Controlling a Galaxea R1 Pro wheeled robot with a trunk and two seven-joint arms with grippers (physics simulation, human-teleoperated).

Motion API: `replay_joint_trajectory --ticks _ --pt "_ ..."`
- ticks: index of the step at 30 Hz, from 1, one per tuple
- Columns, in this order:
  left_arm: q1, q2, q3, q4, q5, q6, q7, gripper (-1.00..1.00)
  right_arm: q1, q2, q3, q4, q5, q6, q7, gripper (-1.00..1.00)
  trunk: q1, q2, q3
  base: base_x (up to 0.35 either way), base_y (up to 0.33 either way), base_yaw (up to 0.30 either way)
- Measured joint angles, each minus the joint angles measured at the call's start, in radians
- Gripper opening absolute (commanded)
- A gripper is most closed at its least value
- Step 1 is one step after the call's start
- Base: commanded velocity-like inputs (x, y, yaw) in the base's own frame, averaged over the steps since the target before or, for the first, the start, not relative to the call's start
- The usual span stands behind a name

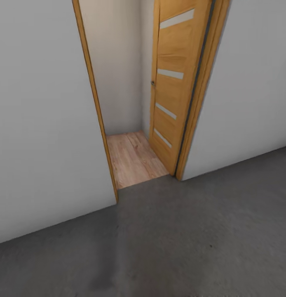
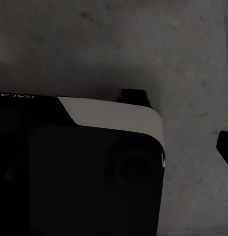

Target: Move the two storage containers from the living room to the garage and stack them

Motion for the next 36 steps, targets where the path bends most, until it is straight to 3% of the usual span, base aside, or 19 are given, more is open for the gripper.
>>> replay_joint_trajectory --ticks 12,36 --pt "0.000 -0.025 0.001 0.001 0.002 0.002 -0.001 1.00 0.000 0.001 0.000 0.001 0.002 0.004 0.000 1.00 0.000 0.000 0.000 0.001 0.000 -0.277" --pt "0.000 -0.023 0.001 0.001 0.006 0.012 0.000 1.00 0.000 0.000 0.000 0.000 0.003 0.008 -0.003 1.00 -0.001 0.000 0.000 0.277 0.000 -0.012"
